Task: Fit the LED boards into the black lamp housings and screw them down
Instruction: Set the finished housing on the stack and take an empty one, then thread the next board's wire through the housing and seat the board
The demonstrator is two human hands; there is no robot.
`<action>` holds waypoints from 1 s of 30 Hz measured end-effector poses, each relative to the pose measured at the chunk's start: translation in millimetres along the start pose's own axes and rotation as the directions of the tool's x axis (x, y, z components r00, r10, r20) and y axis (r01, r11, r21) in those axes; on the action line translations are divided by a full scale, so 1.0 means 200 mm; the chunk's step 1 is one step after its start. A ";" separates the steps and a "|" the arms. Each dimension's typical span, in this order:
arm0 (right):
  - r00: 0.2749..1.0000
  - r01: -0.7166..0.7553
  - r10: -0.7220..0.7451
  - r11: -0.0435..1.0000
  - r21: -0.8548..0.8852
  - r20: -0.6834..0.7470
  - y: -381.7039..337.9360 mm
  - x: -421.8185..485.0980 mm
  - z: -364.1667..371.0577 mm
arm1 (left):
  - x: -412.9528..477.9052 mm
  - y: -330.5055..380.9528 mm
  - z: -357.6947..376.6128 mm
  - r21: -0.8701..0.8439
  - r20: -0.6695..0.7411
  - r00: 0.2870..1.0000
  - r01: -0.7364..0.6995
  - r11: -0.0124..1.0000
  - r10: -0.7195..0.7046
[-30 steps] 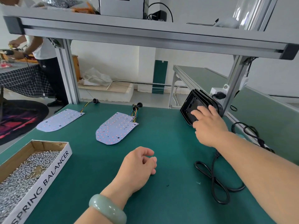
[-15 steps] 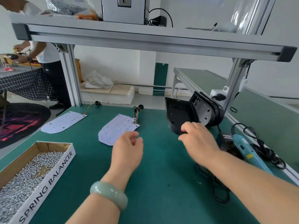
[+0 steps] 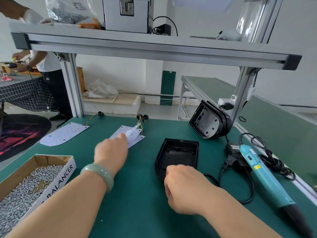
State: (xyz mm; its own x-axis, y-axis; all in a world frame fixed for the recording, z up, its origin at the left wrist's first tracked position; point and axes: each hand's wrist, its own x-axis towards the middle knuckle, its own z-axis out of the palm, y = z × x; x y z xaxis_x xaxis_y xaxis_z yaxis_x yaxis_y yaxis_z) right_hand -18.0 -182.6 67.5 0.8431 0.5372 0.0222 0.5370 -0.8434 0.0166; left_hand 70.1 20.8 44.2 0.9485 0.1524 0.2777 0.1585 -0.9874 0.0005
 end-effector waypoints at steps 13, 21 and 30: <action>0.890 0.236 0.451 -0.324 0.916 -0.069 -0.04 0.14 -0.04 | -0.52 0.31 -0.32 -0.276 -0.403 0.794 -0.579 0.768 0.454; 0.786 0.400 0.465 0.121 0.909 -0.408 0.12 -0.02 -0.07 | -0.36 0.11 -0.24 -0.908 -0.337 0.910 -0.245 0.341 -0.243; 0.933 0.341 -0.083 -0.104 0.934 -0.350 0.08 -0.06 -0.08 | -0.21 0.06 -0.08 -0.901 -0.194 0.981 -0.185 0.392 0.016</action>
State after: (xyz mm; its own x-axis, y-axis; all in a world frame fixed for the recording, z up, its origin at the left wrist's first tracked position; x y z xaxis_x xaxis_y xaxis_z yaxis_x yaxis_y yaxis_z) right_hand -20.1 -201.5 84.0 0.7327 0.5718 0.3691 0.2578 0.2688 -0.9281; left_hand 27.6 1.5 47.7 0.8795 0.1254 0.4591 -0.3604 -0.4545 0.8146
